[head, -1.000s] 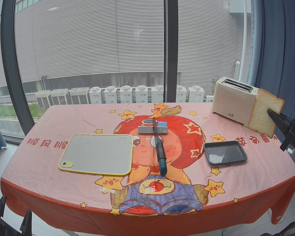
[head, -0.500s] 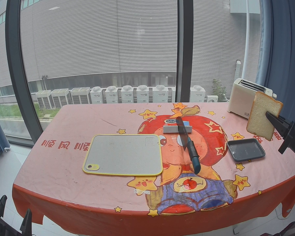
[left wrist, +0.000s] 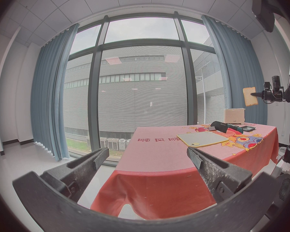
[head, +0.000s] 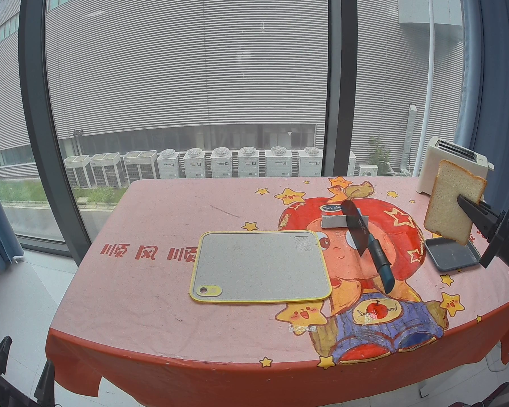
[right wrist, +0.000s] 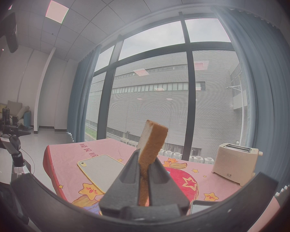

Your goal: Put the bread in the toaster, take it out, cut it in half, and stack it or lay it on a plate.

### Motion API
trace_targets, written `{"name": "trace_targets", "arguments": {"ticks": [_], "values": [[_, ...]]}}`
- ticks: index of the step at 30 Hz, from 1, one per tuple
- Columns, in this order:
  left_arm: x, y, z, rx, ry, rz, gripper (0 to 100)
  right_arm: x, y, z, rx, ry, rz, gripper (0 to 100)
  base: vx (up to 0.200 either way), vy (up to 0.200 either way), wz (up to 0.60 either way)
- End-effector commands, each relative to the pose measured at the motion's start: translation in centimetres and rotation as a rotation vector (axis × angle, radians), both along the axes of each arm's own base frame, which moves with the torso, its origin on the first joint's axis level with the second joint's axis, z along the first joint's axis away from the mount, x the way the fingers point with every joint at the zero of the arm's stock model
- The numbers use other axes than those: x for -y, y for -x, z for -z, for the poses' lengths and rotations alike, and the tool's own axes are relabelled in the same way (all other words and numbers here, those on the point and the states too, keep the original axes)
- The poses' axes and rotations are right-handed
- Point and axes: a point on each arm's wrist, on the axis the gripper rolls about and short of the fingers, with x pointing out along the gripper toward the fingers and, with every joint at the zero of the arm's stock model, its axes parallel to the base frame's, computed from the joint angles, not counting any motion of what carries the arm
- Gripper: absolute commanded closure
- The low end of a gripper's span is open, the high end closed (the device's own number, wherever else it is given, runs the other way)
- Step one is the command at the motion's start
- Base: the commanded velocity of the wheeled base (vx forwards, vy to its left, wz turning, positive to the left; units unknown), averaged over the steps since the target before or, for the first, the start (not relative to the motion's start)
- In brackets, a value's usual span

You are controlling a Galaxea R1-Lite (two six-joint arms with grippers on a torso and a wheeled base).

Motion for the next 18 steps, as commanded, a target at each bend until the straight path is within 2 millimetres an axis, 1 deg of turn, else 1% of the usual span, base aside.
{"name": "trace_targets", "arguments": {"ticks": [1,18], "values": [[0.00,-0.12,0.45,-0.017,0.000,0.000,0,-0.03,0.01,0.11,-0.005,0.000,-0.002,100,0.000,0.000,0.00],[0.00,-0.12,0.49,-0.017,0.000,0.000,0,-0.79,-0.44,1.06,-0.053,0.006,-0.026,100,0.000,0.000,0.00]]}}
